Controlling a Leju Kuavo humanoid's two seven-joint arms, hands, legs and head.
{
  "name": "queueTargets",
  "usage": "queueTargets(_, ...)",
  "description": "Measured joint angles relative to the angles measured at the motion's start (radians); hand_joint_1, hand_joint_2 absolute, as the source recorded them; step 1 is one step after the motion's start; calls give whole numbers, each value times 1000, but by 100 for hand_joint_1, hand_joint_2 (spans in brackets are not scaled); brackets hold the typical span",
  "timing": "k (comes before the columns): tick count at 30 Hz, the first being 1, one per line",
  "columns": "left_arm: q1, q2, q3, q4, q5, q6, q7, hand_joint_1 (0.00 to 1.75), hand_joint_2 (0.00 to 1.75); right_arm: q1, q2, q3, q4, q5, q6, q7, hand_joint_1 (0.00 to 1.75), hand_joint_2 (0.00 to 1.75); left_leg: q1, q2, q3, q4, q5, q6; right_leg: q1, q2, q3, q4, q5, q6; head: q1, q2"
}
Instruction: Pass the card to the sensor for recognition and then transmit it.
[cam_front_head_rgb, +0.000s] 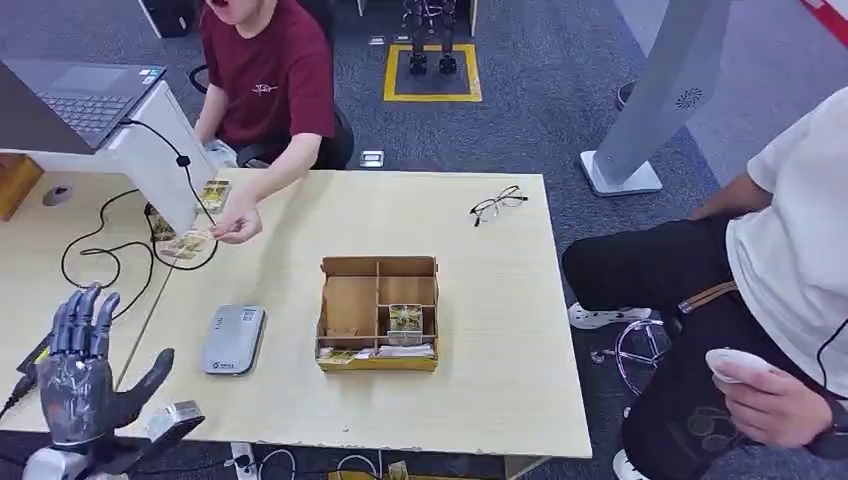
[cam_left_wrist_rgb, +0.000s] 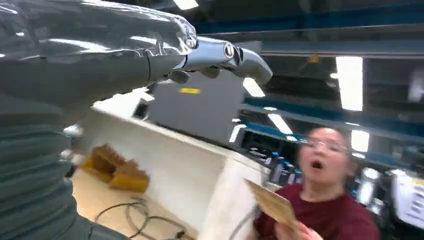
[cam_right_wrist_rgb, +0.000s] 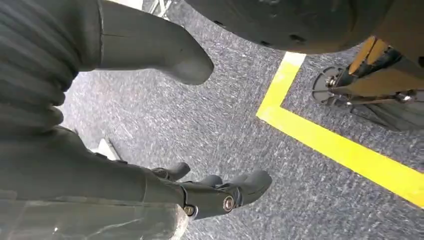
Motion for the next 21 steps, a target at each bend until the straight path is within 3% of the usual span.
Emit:
queueTargets(4,-20,0,-26,31,-73,17,11,0,175,-3,0,8,0,13,-2,4,0,175,0,0,0,0,0,0,0,0,0,0,0,0,0,0)
queueTargets(21,-100,-12,-57,133,-47,20,26,0,175,-6,6,19,-1,18,-8,3,0,175,0,0,0,0,0,0,0,0,0,0,0,0,0,0)
